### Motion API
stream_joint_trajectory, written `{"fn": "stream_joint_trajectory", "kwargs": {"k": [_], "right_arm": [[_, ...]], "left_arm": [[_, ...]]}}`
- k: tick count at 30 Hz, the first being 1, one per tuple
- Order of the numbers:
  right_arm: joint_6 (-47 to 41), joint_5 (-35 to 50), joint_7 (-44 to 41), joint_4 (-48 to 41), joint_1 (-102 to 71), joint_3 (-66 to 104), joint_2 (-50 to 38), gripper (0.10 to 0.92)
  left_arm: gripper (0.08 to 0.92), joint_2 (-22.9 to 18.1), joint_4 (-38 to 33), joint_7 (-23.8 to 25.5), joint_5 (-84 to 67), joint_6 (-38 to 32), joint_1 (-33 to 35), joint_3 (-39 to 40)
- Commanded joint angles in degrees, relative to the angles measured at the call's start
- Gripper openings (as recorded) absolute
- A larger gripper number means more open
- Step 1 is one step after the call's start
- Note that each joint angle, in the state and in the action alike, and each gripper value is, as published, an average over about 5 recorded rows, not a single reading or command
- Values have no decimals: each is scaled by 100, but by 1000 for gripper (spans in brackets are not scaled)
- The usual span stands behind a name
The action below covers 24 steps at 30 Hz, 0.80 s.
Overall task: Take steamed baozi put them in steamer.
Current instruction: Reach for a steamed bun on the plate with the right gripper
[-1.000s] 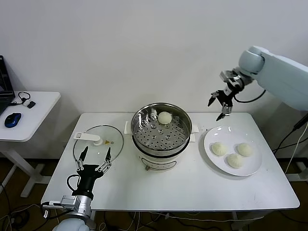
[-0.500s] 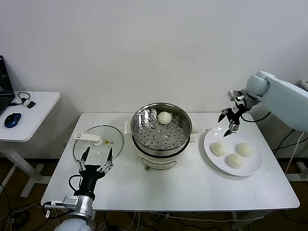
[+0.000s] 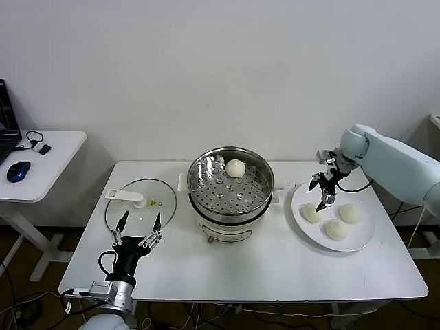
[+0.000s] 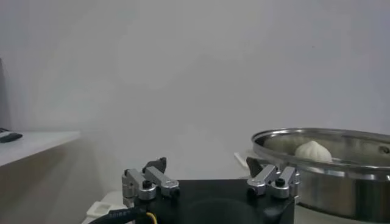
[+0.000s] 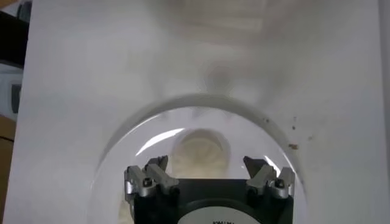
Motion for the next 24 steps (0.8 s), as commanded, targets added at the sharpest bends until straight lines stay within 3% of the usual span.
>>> {"fn": "stream_joint_trajectory", "kwargs": {"k": [1,24], "right_arm": [[60,-325,47,-222,-348,270,75,823],[408,-893,158,-847,-740,819,465,823]], "left_arm": [[823,-5,28,4,-13,-11,1,-5],[823,-29,67,-2,-37,-37,27,8]]}}
